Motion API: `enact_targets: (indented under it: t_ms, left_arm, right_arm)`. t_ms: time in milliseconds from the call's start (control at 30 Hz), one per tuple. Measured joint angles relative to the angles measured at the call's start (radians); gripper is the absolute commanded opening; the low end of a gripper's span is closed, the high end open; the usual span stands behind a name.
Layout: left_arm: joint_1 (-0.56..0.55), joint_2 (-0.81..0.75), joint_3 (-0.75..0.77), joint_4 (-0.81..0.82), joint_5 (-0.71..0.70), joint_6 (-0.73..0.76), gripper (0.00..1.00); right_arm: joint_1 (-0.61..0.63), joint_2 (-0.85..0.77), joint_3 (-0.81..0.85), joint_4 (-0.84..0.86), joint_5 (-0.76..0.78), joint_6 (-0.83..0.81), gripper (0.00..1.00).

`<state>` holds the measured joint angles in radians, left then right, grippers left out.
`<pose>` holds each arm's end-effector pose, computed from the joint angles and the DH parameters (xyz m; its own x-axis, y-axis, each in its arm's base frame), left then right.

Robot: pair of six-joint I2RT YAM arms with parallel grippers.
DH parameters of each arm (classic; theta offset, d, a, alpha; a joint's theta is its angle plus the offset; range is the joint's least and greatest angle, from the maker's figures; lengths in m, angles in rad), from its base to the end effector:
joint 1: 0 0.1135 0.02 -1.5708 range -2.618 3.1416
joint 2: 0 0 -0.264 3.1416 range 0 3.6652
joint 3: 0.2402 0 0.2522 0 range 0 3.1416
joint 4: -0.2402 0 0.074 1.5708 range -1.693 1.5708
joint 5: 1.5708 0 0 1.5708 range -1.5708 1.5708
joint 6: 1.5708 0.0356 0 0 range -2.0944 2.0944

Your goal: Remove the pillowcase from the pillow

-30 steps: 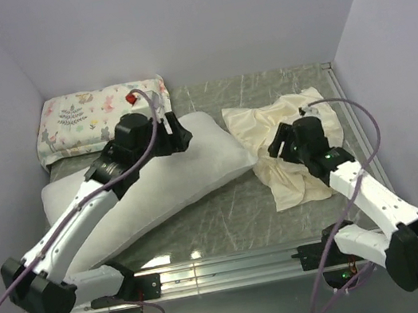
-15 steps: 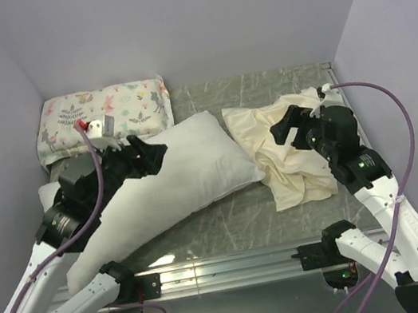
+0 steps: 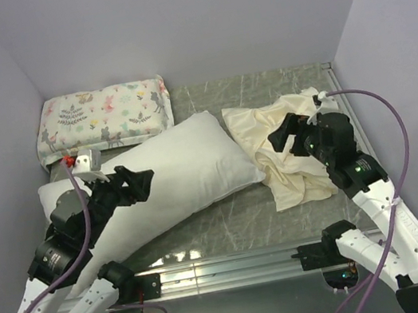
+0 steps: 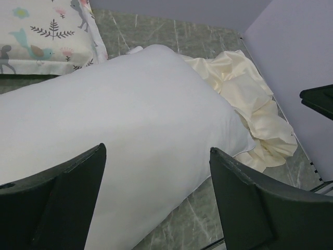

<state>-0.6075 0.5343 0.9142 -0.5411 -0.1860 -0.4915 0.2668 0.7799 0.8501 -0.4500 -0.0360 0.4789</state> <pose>0.0905 -0.0549 0.3770 -0.3102 -0.3492 -0.8842 0.3002 0.8465 -0.4397 0.1677 0.0472 0.3356 -0.4537 0.3534 -0.8181 -0.0977 0.8928 0.4398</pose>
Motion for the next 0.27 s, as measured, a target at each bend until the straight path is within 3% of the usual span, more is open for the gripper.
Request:
enact_targets:
  t_ms: [267]
  left_arm:
    - [0.0,-0.007,-0.035,0.006,-0.002,0.0,0.86]
  right_arm:
    - [0.0,-0.01,-0.013,0.008,0.0,0.0,0.96]
